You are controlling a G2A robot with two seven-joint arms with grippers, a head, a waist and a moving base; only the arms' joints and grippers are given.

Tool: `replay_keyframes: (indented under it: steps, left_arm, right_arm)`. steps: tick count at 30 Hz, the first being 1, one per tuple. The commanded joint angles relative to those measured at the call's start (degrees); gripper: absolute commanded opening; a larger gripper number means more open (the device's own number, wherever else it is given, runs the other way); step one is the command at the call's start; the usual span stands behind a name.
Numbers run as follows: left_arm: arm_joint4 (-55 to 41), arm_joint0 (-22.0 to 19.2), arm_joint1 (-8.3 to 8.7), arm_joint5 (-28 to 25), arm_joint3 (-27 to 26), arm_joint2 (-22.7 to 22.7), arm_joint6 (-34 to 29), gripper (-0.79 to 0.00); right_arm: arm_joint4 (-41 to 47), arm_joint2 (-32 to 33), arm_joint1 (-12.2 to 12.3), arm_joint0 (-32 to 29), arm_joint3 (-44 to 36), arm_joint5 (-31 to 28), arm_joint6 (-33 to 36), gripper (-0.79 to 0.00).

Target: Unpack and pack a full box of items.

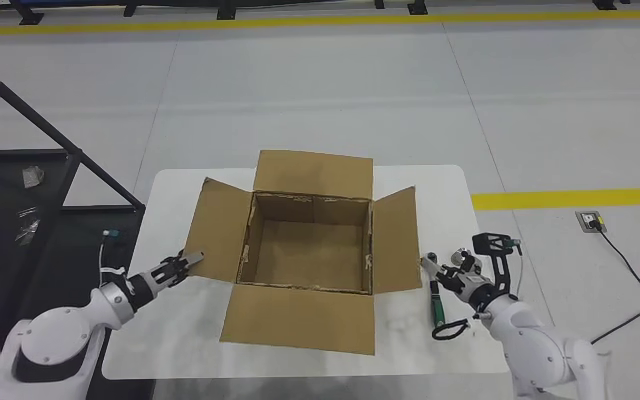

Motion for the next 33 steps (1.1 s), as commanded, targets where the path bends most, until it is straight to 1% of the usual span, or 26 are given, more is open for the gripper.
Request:
replay_keyframes:
  steps: [1,4,10,13,16,21,24,29,30,31,32,33]
  left_arm:
    - [-0.31,0.24,0.01,0.25,-0.04,-0.14,0.90,-0.785]
    - [-0.58,0.56,0.01,1.27,0.05,-0.39,2.37,-0.785]
    - [-0.44,0.37,0.15,2.14,0.00,-0.05,2.17,-0.785]
    - [0.02,0.18,0.27,1.84,0.06,0.11,1.60,-0.785]
    - [0.19,-0.11,0.41,1.64,0.29,0.09,0.97,-0.785]
    - [0.74,-1.12,0.74,1.71,1.14,-0.26,-0.62,-0.785]
    - [1.22,-2.06,0.93,1.96,1.66,-0.22,-1.46,-0.785]
    - [1.33,-3.54,1.25,2.12,2.84,-0.50,-2.56,-0.785]
    - [1.35,-3.78,1.31,2.12,3.07,-0.57,-2.67,-0.730]
    - [1.29,-3.96,1.36,2.21,3.27,-0.61,-2.72,-0.459]
    - [1.06,-4.09,1.39,2.35,3.39,-0.58,-2.83,0.000]
    - [0.98,-4.18,1.42,2.41,3.44,-0.56,-2.85,0.000]
  right_arm:
    - [0.18,-0.04,0.09,-0.01,-0.04,0.21,-0.14,0.000]
    - [0.32,-0.03,0.22,-0.13,-0.15,0.46,-0.38,0.000]
    - [-0.40,0.02,0.59,-0.28,-0.44,0.90,0.70,0.000]
    - [-1.68,0.26,0.95,-0.21,-1.03,0.95,4.39,0.000]
    - [-4.87,-0.31,1.32,0.70,-0.92,2.03,8.98,0.000]
    - [-10.10,-3.41,1.77,5.03,2.31,3.65,18.70,0.000]
    - [-13.51,-6.28,1.78,8.39,5.88,5.62,22.48,0.000]
    - [-16.52,-10.40,1.41,14.34,13.28,9.29,24.46,0.000]
    - [-16.15,-10.93,1.31,15.32,14.61,9.51,24.43,0.000]
    - [-15.85,-11.33,1.25,16.23,15.87,9.48,24.41,0.000]
    - [-15.77,-11.74,1.21,17.04,17.15,9.30,24.73,0.000]
    - [-16.23,-12.16,1.20,17.87,18.32,9.31,25.14,0.000]
